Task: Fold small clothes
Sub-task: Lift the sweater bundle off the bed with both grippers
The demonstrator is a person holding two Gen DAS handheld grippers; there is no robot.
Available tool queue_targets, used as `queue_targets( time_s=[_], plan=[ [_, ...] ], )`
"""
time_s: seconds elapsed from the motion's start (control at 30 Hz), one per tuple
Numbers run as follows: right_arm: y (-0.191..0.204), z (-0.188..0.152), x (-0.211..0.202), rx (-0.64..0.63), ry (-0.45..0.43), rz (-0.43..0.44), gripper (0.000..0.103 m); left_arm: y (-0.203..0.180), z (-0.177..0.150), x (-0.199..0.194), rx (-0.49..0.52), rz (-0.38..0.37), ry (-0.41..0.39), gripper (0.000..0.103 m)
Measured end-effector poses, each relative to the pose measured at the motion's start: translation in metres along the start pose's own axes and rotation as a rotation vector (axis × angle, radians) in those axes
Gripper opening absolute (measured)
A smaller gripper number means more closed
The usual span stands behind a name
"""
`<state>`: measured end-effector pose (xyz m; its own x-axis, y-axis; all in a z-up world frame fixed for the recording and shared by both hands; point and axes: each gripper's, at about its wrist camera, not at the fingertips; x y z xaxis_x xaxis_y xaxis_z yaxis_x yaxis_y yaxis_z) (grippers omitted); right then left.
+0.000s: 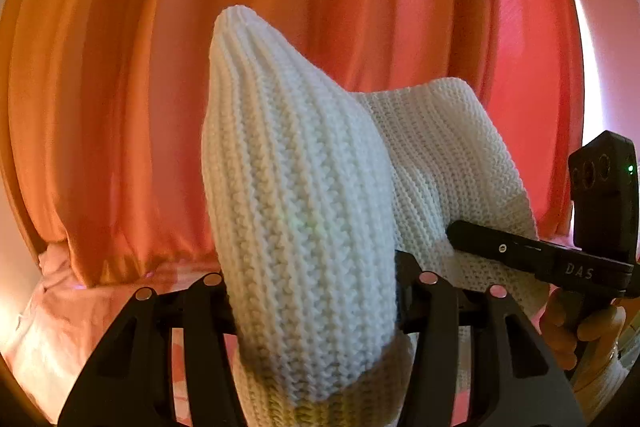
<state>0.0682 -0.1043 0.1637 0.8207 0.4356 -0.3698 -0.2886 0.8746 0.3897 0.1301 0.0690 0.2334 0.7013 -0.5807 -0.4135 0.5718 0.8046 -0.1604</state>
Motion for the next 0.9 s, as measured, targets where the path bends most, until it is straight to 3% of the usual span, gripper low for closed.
queue_targets(
  time_s=[0.43,0.7,0.9],
  plan=[
    [-0.024,-0.059,0.123,0.053,0.248,-0.083,0.035,0.089,-0.078,0.078,-0.177,0.003,0.225,0.049],
    [-0.038,-0.093,0.159,0.066,0.34,-0.139,0.035,0.116,-0.112,0.104,-0.242,-0.037,0.319,0.049],
    [-0.065,-0.145,0.195,0.077,0.477,-0.211,0.04,0.126,-0.159,0.138,-0.338,-0.041,0.472,0.052]
  ],
)
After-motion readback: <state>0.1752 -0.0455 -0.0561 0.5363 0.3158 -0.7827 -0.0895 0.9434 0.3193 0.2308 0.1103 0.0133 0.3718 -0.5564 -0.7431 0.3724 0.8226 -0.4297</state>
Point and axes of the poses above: each gripper's, at about its wrist camera, not at the fingertips, and x roughly the way its jaws point, y to its left, z to its top, and after that the axes turned 6 degrees about -z, right-handed
